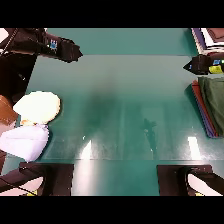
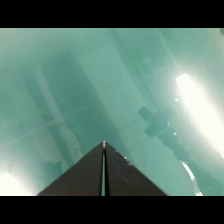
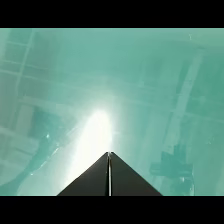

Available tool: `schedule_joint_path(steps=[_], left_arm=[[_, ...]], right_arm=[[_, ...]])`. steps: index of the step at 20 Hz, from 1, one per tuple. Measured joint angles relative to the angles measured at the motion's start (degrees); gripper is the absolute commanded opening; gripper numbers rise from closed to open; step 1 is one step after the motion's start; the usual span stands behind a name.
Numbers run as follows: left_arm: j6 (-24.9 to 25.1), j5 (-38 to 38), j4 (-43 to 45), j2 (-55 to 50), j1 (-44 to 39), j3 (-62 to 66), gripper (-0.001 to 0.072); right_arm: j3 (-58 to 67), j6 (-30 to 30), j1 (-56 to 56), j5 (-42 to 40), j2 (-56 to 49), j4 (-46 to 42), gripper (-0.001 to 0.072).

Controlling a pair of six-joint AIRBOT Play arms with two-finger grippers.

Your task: Fold the shirts.

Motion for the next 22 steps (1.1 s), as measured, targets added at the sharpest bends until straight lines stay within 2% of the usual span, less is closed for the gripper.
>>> schedule_joint_path(steps=[12, 15, 17, 19, 20, 21, 22], left_arm=[[0.0, 0.0, 0.0, 0.0, 0.0, 0.0, 0.0025], [0.0, 1.9, 0.0, 0.0, 0.1, 0.0, 0.0025], [-0.1, 2.3, 1.4, 0.4, 1.1, 0.0, 0.0026], [-1.1, -0.4, 6.0, 0.9, 3.5, 0.0, 0.0028], [-2.2, -2.3, 9.0, 1.0, 5.2, -0.2, 0.0112], [-3.1, -4.3, 12.2, 1.2, 6.9, -0.8, 0.0446], [-3.9, -6.1, 15.2, 1.2, 8.9, -2.0, 0.0710]], right_arm=[[0.0, 0.0, 0.1, 0.0, 0.0, 0.0, 0.0020], [0.0, 0.0, 0.1, 0.0, 0.0, 0.0, 0.0020], [0.0, 0.0, 0.1, 0.3, 0.0, 0.0, 0.0020], [0.0, 0.0, 0.1, 0.8, 0.0, 0.0, 0.0020], [0.0, 0.0, 0.1, 1.1, 0.0, 0.0, 0.0020], [0.0, 0.0, 0.1, 1.3, 0.0, 0.0, 0.0019], [0.0, 0.0, 0.1, 1.5, 0.0, 0.0, 0.0020]])
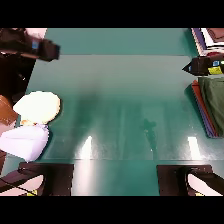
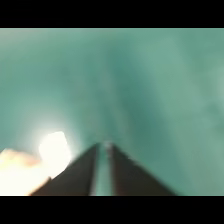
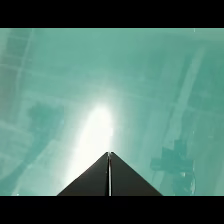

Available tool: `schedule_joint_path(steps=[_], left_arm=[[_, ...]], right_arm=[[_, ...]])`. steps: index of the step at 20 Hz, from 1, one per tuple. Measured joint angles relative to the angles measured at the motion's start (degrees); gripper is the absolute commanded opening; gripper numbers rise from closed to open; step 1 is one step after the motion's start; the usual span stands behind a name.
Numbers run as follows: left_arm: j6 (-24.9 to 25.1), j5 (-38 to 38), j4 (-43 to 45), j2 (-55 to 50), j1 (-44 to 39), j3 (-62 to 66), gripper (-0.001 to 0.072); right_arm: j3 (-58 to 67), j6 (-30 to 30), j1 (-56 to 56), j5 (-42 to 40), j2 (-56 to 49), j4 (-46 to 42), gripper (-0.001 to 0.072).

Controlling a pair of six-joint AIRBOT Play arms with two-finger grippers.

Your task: Fold the shirts.

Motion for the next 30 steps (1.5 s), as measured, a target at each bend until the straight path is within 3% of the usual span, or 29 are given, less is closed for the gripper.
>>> schedule_joint_path(steps=[4, 11, 12, 13, 14, 15, 19, 23, 30], left_arm=[[-2.2, -0.8, 6.0, 0.1, 7.2, -10.7, 0.0717], [-5.7, 12.2, 8.5, 0.1, 13.8, -34.9, 0.0714], [-6.0, 13.2, 8.6, 0.1, 14.1, -36.6, 0.0561], [-6.3, 14.1, 8.6, 0.2, 14.3, -37.7, 0.0298], [-6.6, 14.6, 8.7, 0.2, 14.5, -38.6, 0.0102], [-6.8, 15.0, 8.7, 0.2, 14.6, -39.2, 0.0025], [-7.2, 13.4, 8.7, 0.7, 14.9, -37.7, 0.0024], [-6.0, 9.2, 7.6, 6.5, 14.9, -25.9, 0.0024], [-0.2, -0.8, -8.2, 16.5, 12.0, 2.1, 0.0022]], right_arm=[[0.0, 0.0, 0.0, 0.3, 0.0, 0.0, 0.0020], [0.0, 0.0, 0.0, 0.5, 0.0, 0.0, 0.0020], [0.0, 0.0, 0.0, 0.3, 0.0, 0.0, 0.0019], [0.0, 0.0, 0.0, 0.1, 0.0, 0.0, 0.0019], [0.0, 0.0, 0.0, -0.1, 0.0, 0.0, 0.0020], [0.0, 0.0, 0.0, -0.3, 0.0, 0.0, 0.0019], [0.1, 0.0, 0.0, -0.5, 0.0, 0.0, 0.0018], [4.5, 0.0, 0.0, -0.2, 0.0, 0.3, 0.0018], [18.0, 0.0, 0.0, -0.5, 0.0, 0.2, 0.0019]])
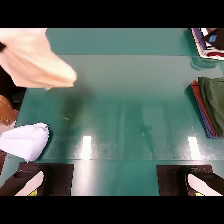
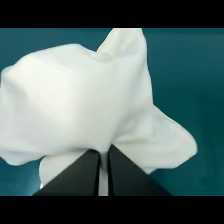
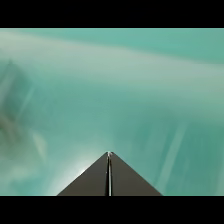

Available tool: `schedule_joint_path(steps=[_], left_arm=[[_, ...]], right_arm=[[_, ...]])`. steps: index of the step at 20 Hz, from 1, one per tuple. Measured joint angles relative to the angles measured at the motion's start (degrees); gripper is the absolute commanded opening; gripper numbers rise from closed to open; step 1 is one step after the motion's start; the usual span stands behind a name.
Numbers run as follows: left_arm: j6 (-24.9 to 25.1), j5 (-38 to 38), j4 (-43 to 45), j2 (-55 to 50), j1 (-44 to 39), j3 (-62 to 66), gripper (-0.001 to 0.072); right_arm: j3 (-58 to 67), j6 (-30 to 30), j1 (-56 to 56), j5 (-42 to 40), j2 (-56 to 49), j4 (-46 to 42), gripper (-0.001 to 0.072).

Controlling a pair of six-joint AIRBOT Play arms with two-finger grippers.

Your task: Fold the shirts.

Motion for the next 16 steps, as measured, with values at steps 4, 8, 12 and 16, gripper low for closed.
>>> schedule_joint_path(steps=[4, 8, 12, 16], left_arm=[[0.8, -1.6, -3.6, -1.8, -11.5, 5.0, 0.0023], [0.9, -5.1, -3.6, -11.7, -26.9, 6.3, 0.0028], [2.3, -3.9, -3.6, -23.6, -39.8, 6.7, 0.0501], [2.1, -0.8, 0.8, -27.5, -40.1, 6.9, 0.0501]], right_arm=[[4.4, 0.0, 0.0, -0.2, 0.0, -0.2, 0.0019], [5.7, -0.1, 0.0, 0.5, 0.3, -0.2, 0.0019], [6.0, -0.2, 0.0, 1.4, 0.3, -0.2, 0.0019], [6.1, -0.2, 0.0, 2.4, 0.3, -0.2, 0.0019]])
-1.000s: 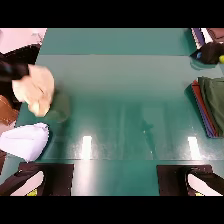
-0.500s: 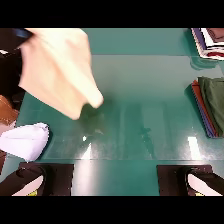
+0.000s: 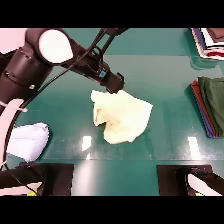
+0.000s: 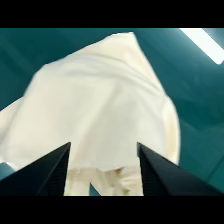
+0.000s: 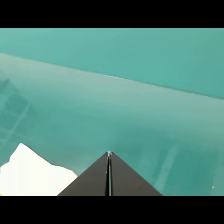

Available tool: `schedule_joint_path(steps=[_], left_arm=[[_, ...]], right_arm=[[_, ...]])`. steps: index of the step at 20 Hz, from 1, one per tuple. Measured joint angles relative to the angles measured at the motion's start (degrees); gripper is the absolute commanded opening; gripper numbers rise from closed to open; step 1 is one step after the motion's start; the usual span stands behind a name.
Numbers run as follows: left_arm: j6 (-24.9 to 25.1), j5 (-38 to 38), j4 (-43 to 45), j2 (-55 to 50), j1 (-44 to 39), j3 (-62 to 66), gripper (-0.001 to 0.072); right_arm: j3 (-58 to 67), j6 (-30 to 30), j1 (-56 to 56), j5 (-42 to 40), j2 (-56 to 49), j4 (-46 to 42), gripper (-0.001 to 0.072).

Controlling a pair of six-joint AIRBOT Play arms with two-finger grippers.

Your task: Fold the shirts.

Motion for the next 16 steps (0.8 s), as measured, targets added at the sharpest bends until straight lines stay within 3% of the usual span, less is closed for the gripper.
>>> schedule_joint_path(steps=[3, 7, 16], left_arm=[[-2.3, 0.0, 3.7, -0.5, 7.2, -1.5, 0.0502], [-3.2, 1.4, -2.3, -0.8, 17.3, -11.7, 0.0501], [6.4, 14.1, -21.9, -1.0, 21.3, -42.4, 0.0501]], right_arm=[[0.0, 0.0, 0.0, 0.5, 0.0, 0.0, 0.0018], [0.0, 0.0, 0.0, 0.8, 0.0, 0.0, 0.0019], [0.0, 0.0, 0.0, 0.1, 0.0, 0.0, 0.0018]])
